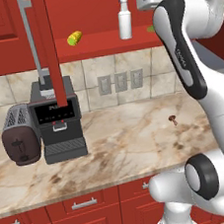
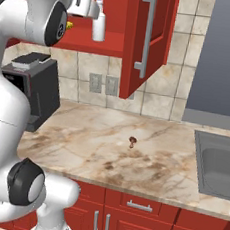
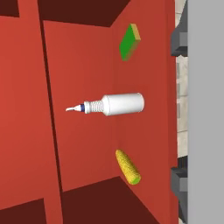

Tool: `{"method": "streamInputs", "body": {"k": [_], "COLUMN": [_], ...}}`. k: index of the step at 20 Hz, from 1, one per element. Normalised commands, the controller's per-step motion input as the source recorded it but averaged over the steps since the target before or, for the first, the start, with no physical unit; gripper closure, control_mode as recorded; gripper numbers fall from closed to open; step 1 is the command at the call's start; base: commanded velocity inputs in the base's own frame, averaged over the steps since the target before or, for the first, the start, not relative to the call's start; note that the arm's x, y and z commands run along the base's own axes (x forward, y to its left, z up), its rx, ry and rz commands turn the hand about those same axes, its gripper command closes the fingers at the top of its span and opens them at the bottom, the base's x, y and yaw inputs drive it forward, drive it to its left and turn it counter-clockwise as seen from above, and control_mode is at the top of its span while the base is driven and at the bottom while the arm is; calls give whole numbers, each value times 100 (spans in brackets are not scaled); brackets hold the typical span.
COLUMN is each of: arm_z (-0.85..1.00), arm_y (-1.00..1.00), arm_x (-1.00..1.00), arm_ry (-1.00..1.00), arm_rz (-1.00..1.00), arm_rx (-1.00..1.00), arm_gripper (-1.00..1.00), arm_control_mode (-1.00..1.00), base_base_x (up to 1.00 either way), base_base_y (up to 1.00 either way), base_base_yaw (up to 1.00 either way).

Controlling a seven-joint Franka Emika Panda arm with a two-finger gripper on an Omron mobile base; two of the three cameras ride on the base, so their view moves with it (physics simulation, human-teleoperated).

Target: Pick the spray and sponge from the cabinet and place them on the counter.

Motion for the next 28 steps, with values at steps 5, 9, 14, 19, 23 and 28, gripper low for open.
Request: {"method": "streamInputs", "body": {"k": [5,9,14,19,23,28], "arm_z": [-29,-6,0,0,0,0], "arm_y": [0,0,0,0,0,0], "arm_x": [9,15,27,38,34,30], "arm_ry": [-1,-1,0,0,0,0], "arm_rz": [0,0,0,0,0,2], "arm_rx": [0,0,0,0,0,0], "arm_gripper": [-100,-100,-100,-100,-100,-100], "arm_control_mode": [-100,-100,-100,-100,-100,-100], "base_base_x": [0,0,0,0,0,0], "base_base_y": [0,0,0,0,0,0], "base_base_yaw": [0,0,0,0,0,0]}}
